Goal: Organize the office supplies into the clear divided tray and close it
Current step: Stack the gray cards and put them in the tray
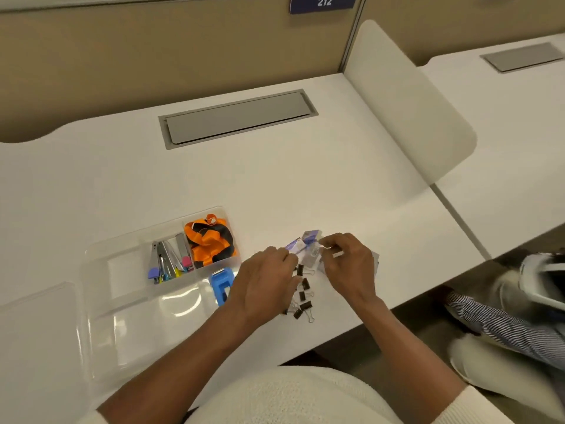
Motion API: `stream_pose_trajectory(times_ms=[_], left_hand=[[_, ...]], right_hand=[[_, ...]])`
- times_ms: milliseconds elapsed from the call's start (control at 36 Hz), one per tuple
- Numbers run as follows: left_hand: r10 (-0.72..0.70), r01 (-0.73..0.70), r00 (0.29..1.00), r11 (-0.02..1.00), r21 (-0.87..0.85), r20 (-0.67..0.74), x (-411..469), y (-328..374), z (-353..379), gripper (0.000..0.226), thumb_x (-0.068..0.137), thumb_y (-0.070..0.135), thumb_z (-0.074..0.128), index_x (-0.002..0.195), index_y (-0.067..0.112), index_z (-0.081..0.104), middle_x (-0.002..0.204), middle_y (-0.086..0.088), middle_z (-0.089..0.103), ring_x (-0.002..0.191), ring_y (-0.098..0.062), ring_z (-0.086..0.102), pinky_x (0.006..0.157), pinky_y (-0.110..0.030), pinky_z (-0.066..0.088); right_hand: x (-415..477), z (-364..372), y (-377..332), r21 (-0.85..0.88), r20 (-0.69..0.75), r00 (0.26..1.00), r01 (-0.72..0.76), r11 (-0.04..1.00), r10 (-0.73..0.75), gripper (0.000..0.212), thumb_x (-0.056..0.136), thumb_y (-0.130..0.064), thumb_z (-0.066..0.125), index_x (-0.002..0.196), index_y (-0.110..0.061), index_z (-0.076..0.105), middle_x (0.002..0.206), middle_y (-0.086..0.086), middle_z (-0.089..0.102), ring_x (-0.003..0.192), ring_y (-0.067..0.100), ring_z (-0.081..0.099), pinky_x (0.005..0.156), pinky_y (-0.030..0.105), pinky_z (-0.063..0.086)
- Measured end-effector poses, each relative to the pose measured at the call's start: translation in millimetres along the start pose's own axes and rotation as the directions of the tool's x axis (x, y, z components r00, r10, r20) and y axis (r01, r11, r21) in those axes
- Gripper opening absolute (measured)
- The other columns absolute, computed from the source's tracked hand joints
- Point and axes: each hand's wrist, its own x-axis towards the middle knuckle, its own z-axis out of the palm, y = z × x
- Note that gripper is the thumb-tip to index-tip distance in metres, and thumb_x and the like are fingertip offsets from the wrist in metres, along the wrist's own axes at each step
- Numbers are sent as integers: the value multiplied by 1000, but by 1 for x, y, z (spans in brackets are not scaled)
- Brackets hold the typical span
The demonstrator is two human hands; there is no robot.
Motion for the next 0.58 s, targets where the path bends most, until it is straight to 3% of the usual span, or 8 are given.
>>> stream_pose_trajectory(times_ms=[111, 194, 306, 417, 583], left_hand=[[236, -240, 967, 970, 39, 95, 43, 36, 21, 35, 93, 35, 70, 120, 14, 64, 115, -6, 68, 100, -23, 63, 74, -35, 53], [372, -398, 908, 910, 115, 193, 71, 55, 34, 42, 80, 20, 81, 115, 10, 62, 113, -10, 65, 100, -25, 60, 74, -35, 49], [382, -443, 880, 875, 196, 283, 98, 65, 55, 58, 75, 12, 79, 127, 3, 52, 122, -16, 56, 112, -30, 53, 88, -39, 50], [370, -468, 863, 842, 270, 343, 113, 64, 71, 77, 73, 18, 83, 137, -1, 44, 141, -26, 46, 133, -38, 43, 108, -45, 44], [395, -489, 849, 840, 236, 352, 123, 66, 78, 57, 84, 19, 74, 132, 6, 47, 120, -14, 57, 109, -29, 55, 96, -41, 47]], right_hand=[[3, -23, 48, -210, 91, 978, -163, 964, 185, 42, 83, -33, 81, 122, -27, 64, 124, -1, 64, 104, 15, 64, 83, 33, 61], [4, -37, 77, -306, 180, 953, -183, 934, 245, 70, 78, -40, 85, 138, -26, 53, 138, 3, 54, 125, 23, 53, 95, 38, 56], [4, -48, 102, -328, 262, 923, -189, 926, 282, 92, 75, -42, 87, 151, -21, 39, 150, 6, 44, 137, 26, 37, 103, 44, 49], [5, -51, 114, -323, 330, 914, -124, 938, 235, 104, 73, -48, 87, 156, -20, 32, 158, 3, 38, 142, 25, 31, 108, 46, 45], [4, -51, 120, -319, 334, 927, -58, 946, 169, 101, 72, -43, 89, 155, -23, 35, 140, 4, 46, 129, 22, 39, 94, 41, 54]])
